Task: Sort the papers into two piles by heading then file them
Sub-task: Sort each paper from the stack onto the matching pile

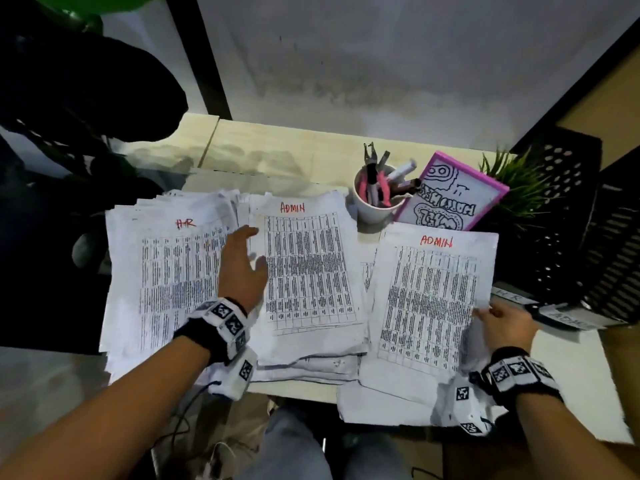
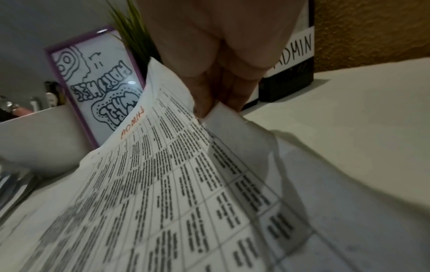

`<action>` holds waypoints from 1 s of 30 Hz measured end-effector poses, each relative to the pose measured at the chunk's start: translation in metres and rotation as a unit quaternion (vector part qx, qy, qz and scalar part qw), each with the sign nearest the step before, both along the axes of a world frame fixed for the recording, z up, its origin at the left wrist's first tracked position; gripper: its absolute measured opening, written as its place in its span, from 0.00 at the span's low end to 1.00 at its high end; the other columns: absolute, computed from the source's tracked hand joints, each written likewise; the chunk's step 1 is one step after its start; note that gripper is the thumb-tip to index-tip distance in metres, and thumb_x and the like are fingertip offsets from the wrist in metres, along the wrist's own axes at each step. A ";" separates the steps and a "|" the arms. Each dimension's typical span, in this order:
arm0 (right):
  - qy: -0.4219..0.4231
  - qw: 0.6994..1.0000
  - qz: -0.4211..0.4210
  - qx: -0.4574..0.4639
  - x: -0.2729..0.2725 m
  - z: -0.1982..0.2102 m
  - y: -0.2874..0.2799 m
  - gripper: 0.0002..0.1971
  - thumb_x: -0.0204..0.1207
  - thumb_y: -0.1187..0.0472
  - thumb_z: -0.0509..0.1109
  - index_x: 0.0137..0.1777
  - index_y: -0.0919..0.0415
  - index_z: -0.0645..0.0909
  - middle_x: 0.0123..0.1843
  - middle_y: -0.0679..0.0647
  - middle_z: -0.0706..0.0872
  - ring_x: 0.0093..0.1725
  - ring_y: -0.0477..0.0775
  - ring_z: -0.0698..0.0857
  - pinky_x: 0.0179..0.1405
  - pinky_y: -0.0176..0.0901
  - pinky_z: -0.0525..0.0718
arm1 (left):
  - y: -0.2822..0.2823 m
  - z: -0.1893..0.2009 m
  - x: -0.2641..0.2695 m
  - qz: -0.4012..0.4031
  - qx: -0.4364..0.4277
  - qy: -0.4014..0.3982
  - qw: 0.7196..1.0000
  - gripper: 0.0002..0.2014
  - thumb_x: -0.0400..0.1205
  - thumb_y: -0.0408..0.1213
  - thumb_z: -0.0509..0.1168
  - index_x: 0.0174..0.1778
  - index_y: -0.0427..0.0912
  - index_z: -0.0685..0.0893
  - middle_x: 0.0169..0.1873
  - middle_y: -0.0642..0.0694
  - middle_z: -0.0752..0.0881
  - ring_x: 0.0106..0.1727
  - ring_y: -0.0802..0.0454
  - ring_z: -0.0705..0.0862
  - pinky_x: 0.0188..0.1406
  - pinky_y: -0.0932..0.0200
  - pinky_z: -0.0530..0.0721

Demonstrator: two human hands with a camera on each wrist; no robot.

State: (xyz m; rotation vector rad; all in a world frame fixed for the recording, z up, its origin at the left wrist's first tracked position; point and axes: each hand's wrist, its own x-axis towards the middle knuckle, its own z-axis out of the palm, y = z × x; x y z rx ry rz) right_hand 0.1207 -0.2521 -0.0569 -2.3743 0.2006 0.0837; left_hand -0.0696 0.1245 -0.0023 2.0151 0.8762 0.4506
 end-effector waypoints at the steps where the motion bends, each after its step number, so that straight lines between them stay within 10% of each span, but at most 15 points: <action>1: -0.012 1.000 0.004 0.004 -0.002 0.002 -0.004 0.09 0.71 0.71 0.75 0.50 0.71 0.89 0.42 0.67 0.90 0.42 0.58 0.87 0.36 0.22 0.74 | -0.020 0.002 0.010 -0.029 -0.011 -0.014 0.999 0.23 0.80 0.24 0.60 0.71 0.41 0.71 0.72 0.43 0.70 0.71 0.49 0.72 0.69 0.57 0.72; 4: -0.031 0.997 -0.042 0.064 -0.011 0.010 -0.011 0.08 0.72 0.72 0.73 0.51 0.69 0.89 0.45 0.66 0.90 0.39 0.46 0.86 0.45 0.28 0.77 | -0.072 0.001 0.038 -0.091 -0.045 -0.027 0.994 0.23 0.79 0.23 0.62 0.70 0.38 0.72 0.66 0.45 0.74 0.64 0.54 0.73 0.63 0.63 0.73; 10: 0.059 0.966 -0.040 0.248 -0.027 0.028 -0.034 0.26 0.72 0.82 0.64 0.37 0.49 0.91 0.29 0.29 0.86 0.30 0.26 0.83 0.34 0.20 0.80 | -0.141 -0.008 0.069 -0.175 -0.222 0.044 0.958 0.29 0.76 0.23 0.65 0.74 0.45 0.70 0.67 0.46 0.75 0.65 0.52 0.76 0.65 0.51 0.79; 14: 0.064 0.931 -0.022 0.359 -0.036 0.036 -0.038 0.11 0.68 0.87 0.63 0.44 0.78 0.84 0.35 0.49 0.92 0.36 0.44 0.90 0.37 0.29 0.85 | -0.165 -0.021 0.068 -0.151 -0.272 0.090 0.946 0.21 0.73 0.34 0.65 0.63 0.46 0.82 0.58 0.44 0.86 0.59 0.46 0.84 0.62 0.46 0.83; 20: 0.187 0.891 -0.064 0.408 -0.023 0.043 -0.037 0.09 0.66 0.70 0.65 0.37 0.68 0.88 0.43 0.61 0.91 0.43 0.62 0.88 0.51 0.50 0.84 | -0.174 -0.013 0.057 -0.135 -0.304 0.170 0.928 0.20 0.66 0.40 0.70 0.54 0.42 0.84 0.52 0.44 0.86 0.55 0.45 0.84 0.58 0.47 0.84; 22: 0.178 0.904 -0.065 0.384 -0.013 0.032 -0.037 0.14 0.66 0.57 0.74 0.48 0.66 0.87 0.44 0.54 0.92 0.44 0.55 0.88 0.53 0.50 0.84 | -0.175 0.008 0.053 -0.131 -0.255 0.231 0.930 0.04 0.75 0.32 0.65 0.36 0.41 0.84 0.35 0.46 0.83 0.45 0.50 0.82 0.47 0.55 0.81; 24: 0.133 0.943 -0.033 0.302 -0.004 0.024 -0.032 0.22 0.65 0.48 0.78 0.55 0.61 0.85 0.42 0.47 0.92 0.41 0.45 0.87 0.46 0.38 0.85 | -0.170 0.029 0.044 -0.167 -0.246 0.189 0.936 0.15 0.78 0.31 0.59 0.24 0.44 0.77 0.24 0.49 0.75 0.38 0.55 0.81 0.38 0.63 0.72; 27: 0.125 0.983 -0.009 0.136 0.001 0.009 -0.021 0.20 0.75 0.66 0.73 0.66 0.69 0.79 0.61 0.67 0.85 0.55 0.57 0.82 0.50 0.41 0.74 | -0.156 0.045 0.047 -0.002 -0.232 0.171 0.958 0.19 0.83 0.28 0.57 0.26 0.48 0.74 0.07 0.57 0.73 0.16 0.68 0.76 0.18 0.72 0.71; 30: 0.141 0.990 0.001 0.028 -0.001 -0.002 -0.008 0.24 0.71 0.64 0.77 0.65 0.74 0.79 0.64 0.69 0.82 0.63 0.65 0.81 0.59 0.49 0.75 | -0.113 0.036 0.034 0.084 -0.315 0.039 0.944 0.19 0.83 0.19 0.54 0.32 0.44 0.72 0.11 0.66 0.77 0.23 0.74 0.78 0.31 0.80 0.73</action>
